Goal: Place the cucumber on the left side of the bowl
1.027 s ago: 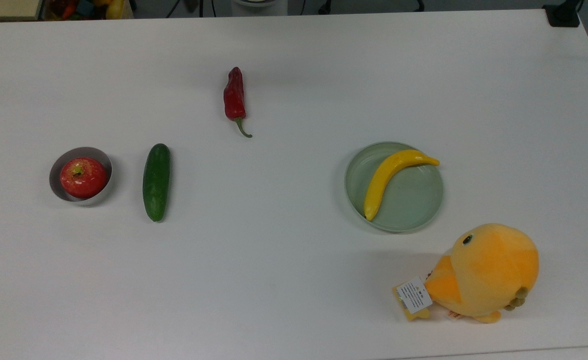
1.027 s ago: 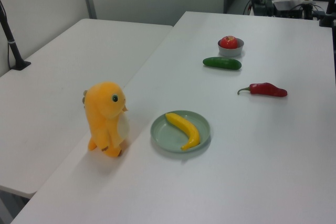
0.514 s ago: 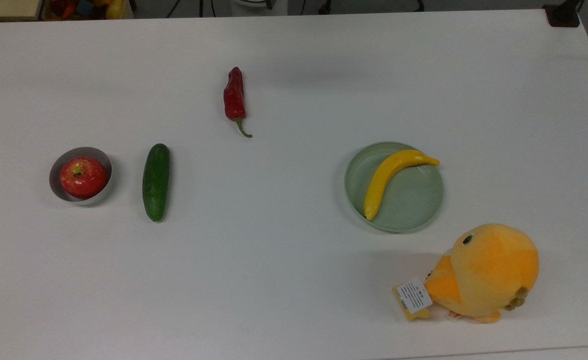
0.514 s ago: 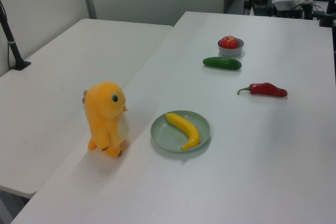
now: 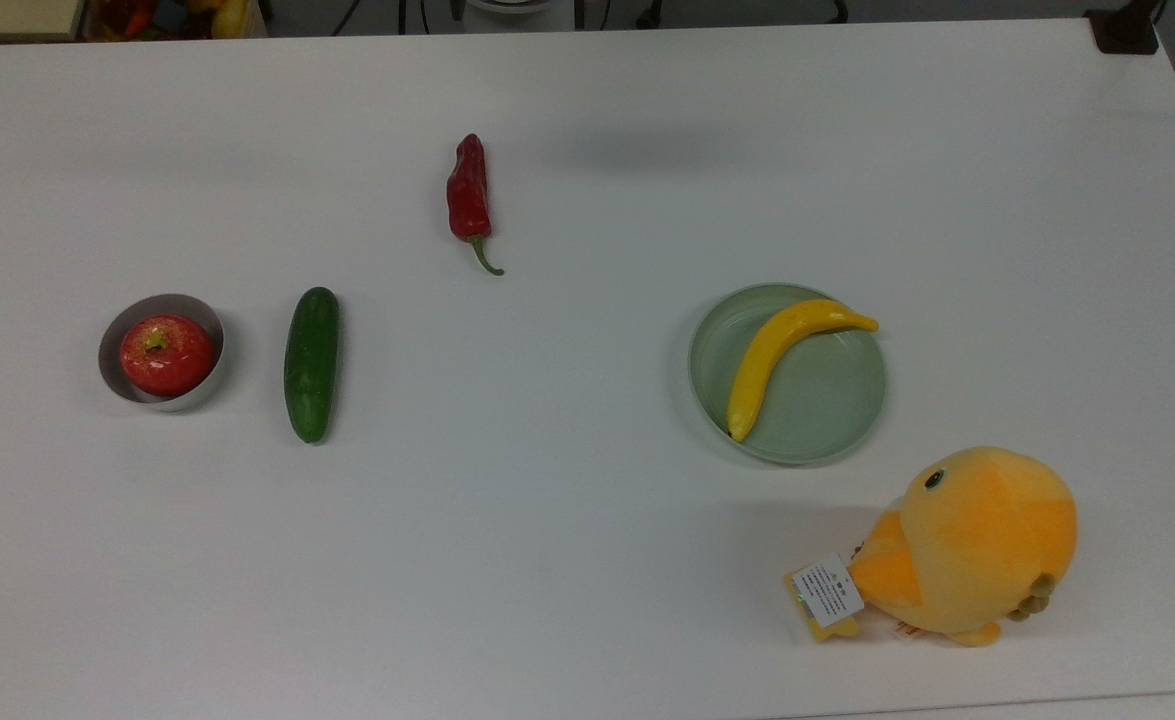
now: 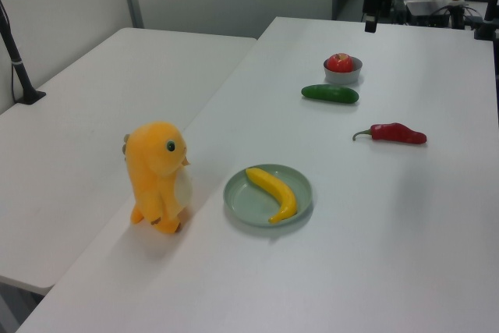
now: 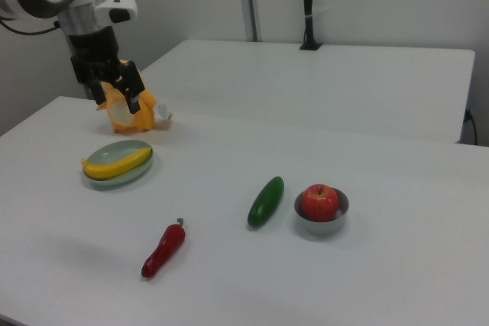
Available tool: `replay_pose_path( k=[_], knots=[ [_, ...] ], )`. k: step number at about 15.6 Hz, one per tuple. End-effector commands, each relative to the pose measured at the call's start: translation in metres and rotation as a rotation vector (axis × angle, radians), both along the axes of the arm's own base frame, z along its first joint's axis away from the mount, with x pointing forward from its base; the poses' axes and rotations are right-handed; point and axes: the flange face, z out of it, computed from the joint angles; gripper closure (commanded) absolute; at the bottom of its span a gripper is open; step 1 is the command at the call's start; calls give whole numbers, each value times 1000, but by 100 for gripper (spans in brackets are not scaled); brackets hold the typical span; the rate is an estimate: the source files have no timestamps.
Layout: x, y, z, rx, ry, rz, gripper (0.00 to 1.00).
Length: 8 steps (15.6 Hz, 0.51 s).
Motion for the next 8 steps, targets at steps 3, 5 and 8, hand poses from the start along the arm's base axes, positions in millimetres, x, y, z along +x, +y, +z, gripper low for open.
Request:
replay_pose_path(
  k=[3, 5, 8],
  knots=[
    [-6, -14, -2, -4, -22, 65, 0],
    [-6, -14, -2, -5, -22, 65, 0],
    [-6, -15, -3, -6, -19, 65, 0]
  ],
)
